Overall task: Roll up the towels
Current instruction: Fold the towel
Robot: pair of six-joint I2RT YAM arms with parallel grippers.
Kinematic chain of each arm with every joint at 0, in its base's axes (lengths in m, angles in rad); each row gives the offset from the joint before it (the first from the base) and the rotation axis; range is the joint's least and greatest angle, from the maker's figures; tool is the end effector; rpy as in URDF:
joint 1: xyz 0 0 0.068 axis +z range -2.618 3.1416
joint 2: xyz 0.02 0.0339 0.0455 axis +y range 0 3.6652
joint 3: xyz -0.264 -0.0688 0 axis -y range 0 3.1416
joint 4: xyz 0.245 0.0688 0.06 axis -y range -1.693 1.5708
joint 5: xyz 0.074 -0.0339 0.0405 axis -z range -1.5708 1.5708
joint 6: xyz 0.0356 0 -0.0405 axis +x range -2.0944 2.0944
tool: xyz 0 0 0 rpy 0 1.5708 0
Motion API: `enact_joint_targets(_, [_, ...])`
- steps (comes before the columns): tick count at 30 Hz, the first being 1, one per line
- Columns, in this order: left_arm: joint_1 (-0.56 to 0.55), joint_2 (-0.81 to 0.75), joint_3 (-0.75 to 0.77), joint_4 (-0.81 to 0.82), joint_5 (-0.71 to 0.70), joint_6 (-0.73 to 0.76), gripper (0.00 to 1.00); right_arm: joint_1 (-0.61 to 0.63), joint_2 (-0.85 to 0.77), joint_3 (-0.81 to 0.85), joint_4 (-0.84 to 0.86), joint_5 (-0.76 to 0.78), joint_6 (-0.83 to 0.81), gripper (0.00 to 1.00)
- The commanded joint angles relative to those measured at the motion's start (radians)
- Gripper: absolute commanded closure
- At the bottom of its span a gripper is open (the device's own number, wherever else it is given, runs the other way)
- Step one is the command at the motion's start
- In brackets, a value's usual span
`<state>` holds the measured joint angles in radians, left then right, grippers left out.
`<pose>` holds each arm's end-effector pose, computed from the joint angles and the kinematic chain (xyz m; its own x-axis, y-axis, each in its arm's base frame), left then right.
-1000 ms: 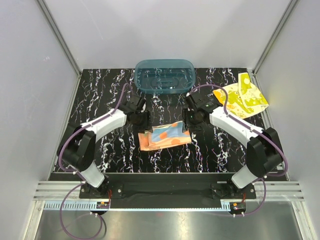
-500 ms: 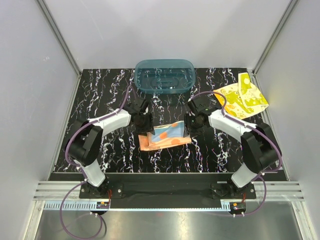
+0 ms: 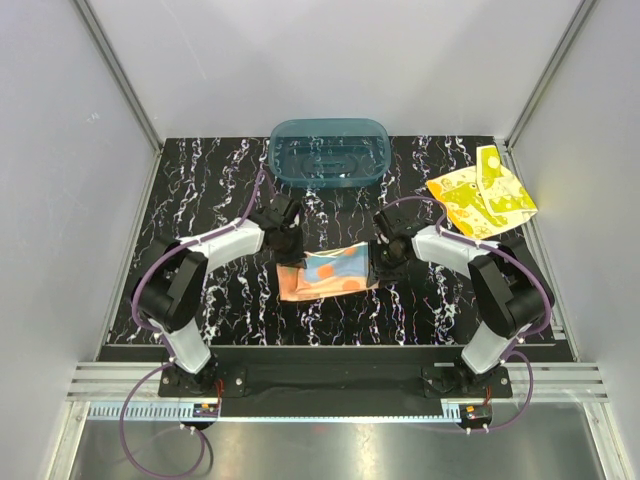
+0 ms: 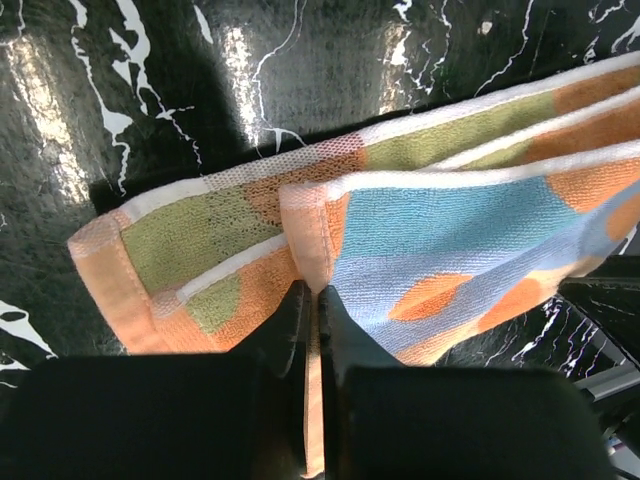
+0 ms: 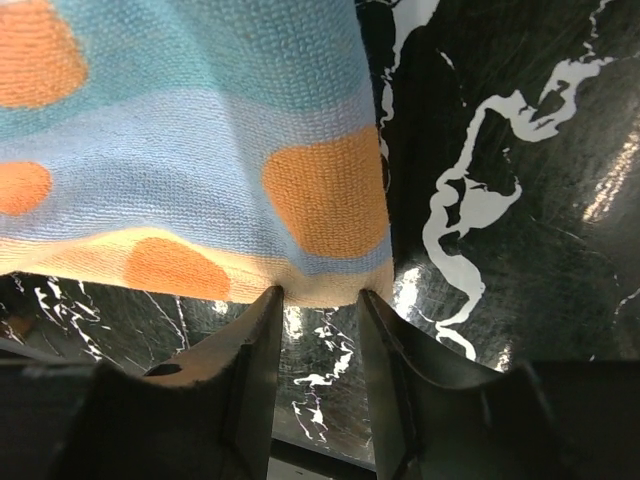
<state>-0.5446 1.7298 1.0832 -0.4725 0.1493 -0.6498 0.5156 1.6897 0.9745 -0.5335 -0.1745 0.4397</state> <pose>0.2891 -0.1813 0.1762 -0.9563 -0.1203 -0.2666 -0.0135 0.9287 -0.3706 0.2668 0.1583 0.1568 -0.9738 -0.0700 -0.2163 -0.1314 0.9499 0.2838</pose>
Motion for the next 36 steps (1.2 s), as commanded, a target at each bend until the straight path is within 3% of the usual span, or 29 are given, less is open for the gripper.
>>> enact_joint_targets(1, [-0.006,-0.052,0.027,0.009,-0.049,-0.007,1.0,-0.006,-0.004,-0.014,0.036,-0.017,0.004,0.57])
enact_joint_targets(10, [-0.02,-0.18,-0.003,-0.072,-0.177,-0.022,1.0,-0.008,-0.022,0.01,0.0,-0.006,-0.009,0.51])
enact_joint_targets(18, [-0.026,-0.211,-0.051,-0.091,-0.217,-0.022,1.0,-0.008,-0.033,0.032,-0.032,-0.016,-0.024,0.32])
enact_joint_targets(23, [-0.026,-0.208,-0.097,-0.074,-0.212,-0.034,0.98,-0.008,-0.077,0.05,-0.069,-0.026,-0.039,0.26])
enact_joint_targets(28, [-0.026,-0.21,-0.135,-0.066,-0.224,-0.04,0.88,-0.006,-0.137,0.096,-0.128,-0.057,-0.068,0.26])
enact_joint_targets(31, [-0.026,-0.208,-0.143,-0.067,-0.252,-0.036,0.76,-0.008,-0.153,0.134,-0.16,-0.074,-0.078,0.26])
enact_joint_targets(36, [-0.026,-0.21,-0.12,-0.115,-0.318,-0.008,0.43,-0.008,-0.17,0.173,-0.151,-0.161,-0.09,0.27])
